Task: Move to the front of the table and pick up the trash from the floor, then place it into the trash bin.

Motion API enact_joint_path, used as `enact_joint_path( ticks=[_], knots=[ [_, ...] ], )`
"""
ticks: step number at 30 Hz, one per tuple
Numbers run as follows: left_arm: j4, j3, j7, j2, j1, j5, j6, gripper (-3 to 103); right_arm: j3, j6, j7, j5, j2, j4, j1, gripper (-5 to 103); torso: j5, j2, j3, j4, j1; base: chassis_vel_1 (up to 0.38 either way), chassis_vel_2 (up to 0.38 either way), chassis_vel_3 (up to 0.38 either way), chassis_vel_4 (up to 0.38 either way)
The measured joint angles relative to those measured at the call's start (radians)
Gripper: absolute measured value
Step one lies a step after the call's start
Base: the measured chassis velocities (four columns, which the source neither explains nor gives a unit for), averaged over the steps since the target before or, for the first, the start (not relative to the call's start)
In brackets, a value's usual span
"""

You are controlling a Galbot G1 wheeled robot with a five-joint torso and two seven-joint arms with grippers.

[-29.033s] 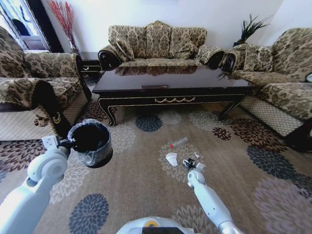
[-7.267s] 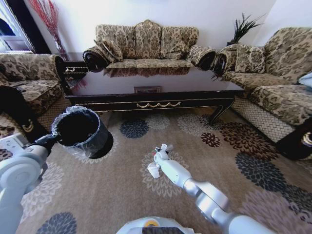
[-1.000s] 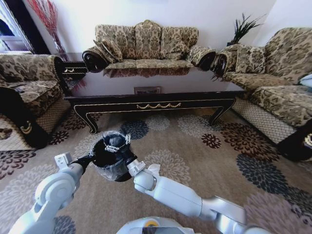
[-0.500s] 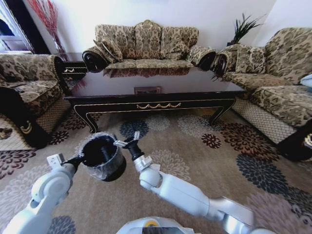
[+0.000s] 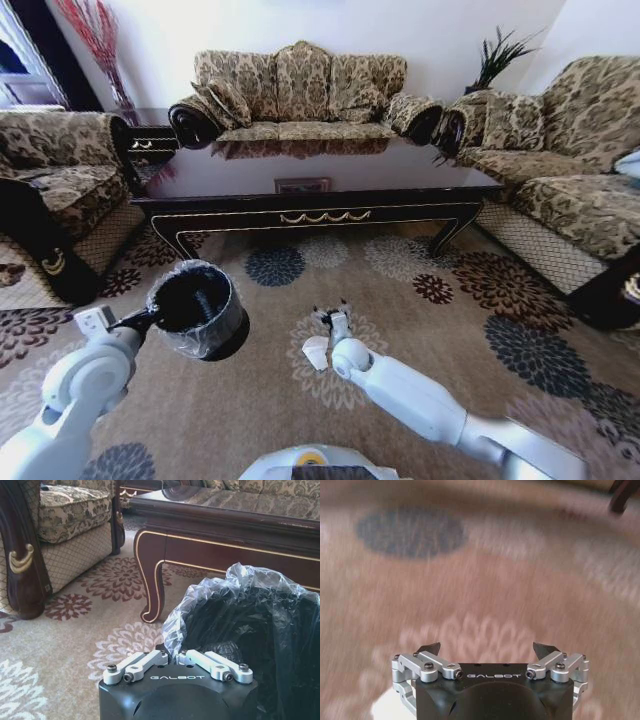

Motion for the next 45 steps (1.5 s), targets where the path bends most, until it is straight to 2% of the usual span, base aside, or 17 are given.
enact_joint_path(
  ticks=[2, 5, 9, 14, 24, 32, 35, 36, 39, 40, 41, 44, 45],
  knots=[
    [-0.006, -0.009, 0.0, 0.0, 0.006, 0.0, 0.0, 4, -0.014, -0.025, 0.0, 0.017, 0.014, -0.018, -0.012, 100, -0.0001, 0.0, 0.0, 0.0001, 0.0, 0.0, 0.0, 0.0, 0.0],
    [-0.013, -0.021, -0.001, 0.0, 0.011, -0.001, 0.001, 4, -0.039, -0.026, -0.02, -0.005, 0.046, -0.049, -0.028, 100, -0.0002, 0.0, 0.0, 0.0001, 0.0, 0.0, 0.0, 0.0, 0.0],
    [-0.029, -0.029, -0.003, -0.007, 0.018, -0.006, 0.003, 4, -0.072, 0.028, -0.076, -0.095, 0.126, -0.111, -0.042, 100, -0.0001, 0.0, 0.0, 0.0002, 0.0, 0.0, 0.0, 0.0, 0.0],
    [-0.039, -0.041, -0.006, -0.011, 0.022, -0.016, 0.005, 4, -0.105, 0.04, -0.082, -0.11, 0.184, -0.16, -0.037, 100, -0.0003, 0.0, 0.0, 0.0002, 0.0, 0.0, 0.0, 0.0, 0.0],
    [-0.045, -0.042, -0.007, -0.013, 0.02, -0.034, 0.007, 4, -0.099, 0.04, -0.08, -0.122, 0.19, -0.209, -0.033, 100, -0.0003, 0.0, 0.0, 0.0001, 0.0, 0.0, 0.0, 0.0, 0.0],
    [-0.048, -0.034, -0.007, -0.002, 0.013, -0.036, 0.008, 4, -0.059, 0.071, -0.129, -0.137, 0.228, -0.334, -0.038, 101, -0.0001, 0.0, 0.0, 0.0001, 0.0, 0.0, 0.0, 0.0, 0.0],
    [-0.048, -0.035, -0.007, 0.0, 0.013, -0.039, 0.009, 4, -0.044, 0.073, -0.139, -0.143, 0.241, -0.39, -0.034, 88, -0.0002, 0.0, 0.0, 0.0001, 0.0, 0.0, 0.0, 0.0, 0.0],
    [-0.048, -0.035, -0.007, 0.0, 0.013, -0.039, 0.009, 4, -0.044, 0.073, -0.139, -0.143, 0.241, -0.39, -0.034, 88, -0.0002, 0.0, 0.0, 0.0001, 0.0, 0.0, 0.0, 0.0, 0.0],
    [-0.05, -0.036, -0.008, -0.001, 0.012, -0.041, 0.009, 4, -0.039, 0.076, -0.147, -0.157, 0.239, -0.412, -0.035, 71, -0.0001, 0.0, 0.0, 0.0001, 0.0, 0.0, 0.0, 0.0, 0.0],
    [-0.05, -0.036, -0.008, -0.001, 0.012, -0.041, 0.009, 4, -0.039, 0.076, -0.147, -0.157, 0.239, -0.412, -0.035, 71, -0.0001, 0.0, 0.0, 0.0001, 0.0, 0.0, 0.0, 0.0, 0.0],
    [-0.051, -0.036, -0.008, -0.001, 0.012, -0.041, 0.01, 4, -0.038, 0.079, -0.149, -0.164, 0.237, -0.415, -0.037, 66, -0.0001, 0.0, 0.0, 0.0001, 0.0, 0.0, 0.0, 0.0, 0.0],
    [-0.051, -0.036, -0.008, -0.002, 0.012, -0.042, 0.01, 4, -0.035, 0.081, -0.15, -0.167, 0.232, -0.408, -0.043, 61, -0.0001, 0.0, 0.0, 0.0, 0.0, 0.0, 0.0, 0.0, 0.0],
    [-0.051, -0.036, -0.009, -0.003, 0.012, -0.041, 0.01, 4, -0.035, 0.083, -0.15, -0.167, 0.229, -0.397, -0.046, 55, -0.0001, 0.0, 0.0, 0.0, 0.0, 0.0, 0.0, 0.0, 0.0]
  ],
)
